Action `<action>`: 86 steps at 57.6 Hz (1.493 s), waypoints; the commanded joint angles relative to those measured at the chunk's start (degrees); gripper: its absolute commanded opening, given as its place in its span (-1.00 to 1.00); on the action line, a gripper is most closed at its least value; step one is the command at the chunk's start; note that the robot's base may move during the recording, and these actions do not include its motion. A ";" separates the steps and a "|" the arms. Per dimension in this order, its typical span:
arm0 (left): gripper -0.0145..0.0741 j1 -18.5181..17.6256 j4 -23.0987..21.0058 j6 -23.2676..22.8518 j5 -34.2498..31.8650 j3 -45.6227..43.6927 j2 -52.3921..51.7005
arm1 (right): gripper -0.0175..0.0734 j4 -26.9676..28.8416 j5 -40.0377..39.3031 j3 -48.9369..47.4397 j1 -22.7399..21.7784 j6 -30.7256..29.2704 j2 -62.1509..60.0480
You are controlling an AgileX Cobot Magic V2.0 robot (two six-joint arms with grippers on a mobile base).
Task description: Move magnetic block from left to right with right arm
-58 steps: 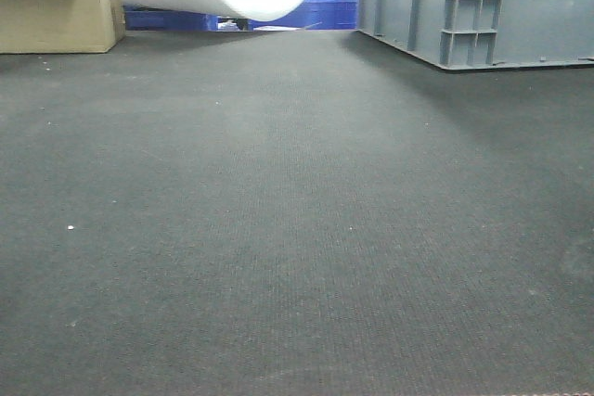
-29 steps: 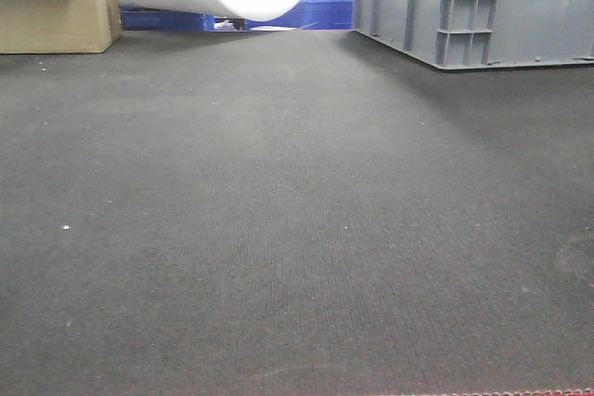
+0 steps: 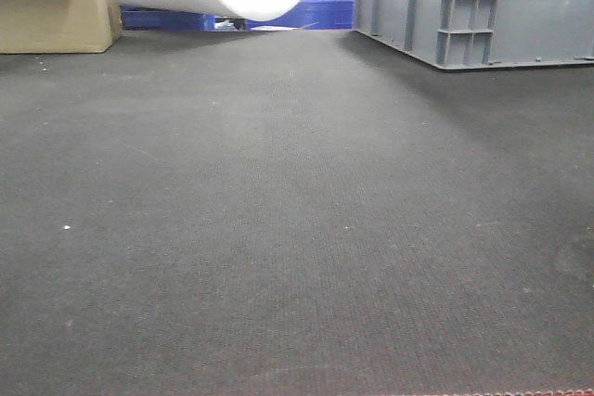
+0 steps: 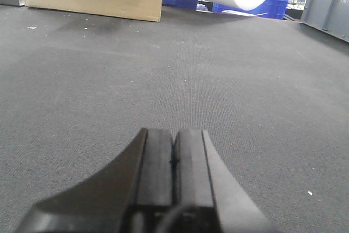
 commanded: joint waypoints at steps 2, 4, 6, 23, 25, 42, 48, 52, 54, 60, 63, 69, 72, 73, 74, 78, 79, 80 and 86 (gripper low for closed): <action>-0.94 0.00 -0.16 -0.10 -4.82 0.48 -0.43 | 0.02 3.68 2.51 -4.61 -0.10 -0.13 6.10; -0.94 0.00 -0.16 -0.10 -4.82 0.48 -0.43 | 0.02 4.67 4.90 -5.60 -0.10 -0.13 8.72; -0.94 0.00 -0.16 -0.10 -4.82 0.48 -0.43 | 0.02 5.61 7.11 -6.36 -0.10 -0.13 10.98; -0.94 0.00 -0.16 -0.10 -4.82 0.48 -0.43 | 0.02 8.19 21.79 -11.62 -0.10 -0.13 29.50; -0.94 0.00 -0.16 -0.10 -4.82 0.48 -0.43 | 0.02 8.45 21.86 -11.93 -0.10 -0.13 31.30; -0.94 0.00 -0.16 -0.10 -4.82 0.48 -0.43 | 0.02 10.97 23.51 -18.10 2.33 -0.13 45.36; -0.94 0.00 -0.16 -0.10 -4.82 0.48 -0.43 | 0.02 10.97 23.51 -21.91 6.57 -0.13 49.05; -0.94 0.00 -0.16 -0.10 -4.82 0.48 -0.43 | 0.02 10.97 23.88 -24.78 10.22 0.21 51.71; -0.94 0.00 -0.16 -0.10 -4.82 0.48 -0.43 | 0.02 10.97 24.34 -26.17 12.08 1.45 53.14; -0.94 0.00 -0.16 -0.10 -4.82 0.48 -0.43 | 0.03 10.85 24.62 -30.05 16.82 8.03 57.44; -0.94 0.00 -0.16 -0.10 -4.82 0.48 -0.43 | 0.03 10.15 24.62 -32.34 19.35 12.17 60.01; -0.94 0.00 -0.16 -0.10 -4.82 0.48 -0.43 | 0.03 6.76 25.14 -36.88 24.29 19.64 64.99; -0.94 0.00 -0.16 -0.10 -4.82 0.48 -0.43 | 0.03 4.38 26.55 -39.16 26.46 22.91 67.44; -0.94 0.00 -0.16 -0.10 -4.82 0.48 -0.43 | 0.03 3.59 27.07 -39.81 27.07 24.17 68.17; -0.94 0.00 -0.16 -0.10 -4.82 0.48 -0.43 | 0.03 2.37 27.86 -40.79 27.99 24.99 69.26; -0.94 0.00 -0.16 -0.10 -4.82 0.48 -0.43 | 0.03 -1.72 30.71 -43.88 31.01 29.30 72.61; -0.94 0.00 -0.16 -0.10 -4.82 0.48 -0.43 | 0.03 -2.53 31.81 -44.94 31.62 30.55 73.77; -0.94 0.00 -0.16 -0.10 -4.82 0.48 -0.43 | 0.03 -3.61 32.57 -45.65 32.52 31.37 74.53; -0.94 0.00 -0.16 -0.10 -4.82 0.48 -0.43 | 0.03 -7.33 37.48 -51.15 36.12 35.80 79.75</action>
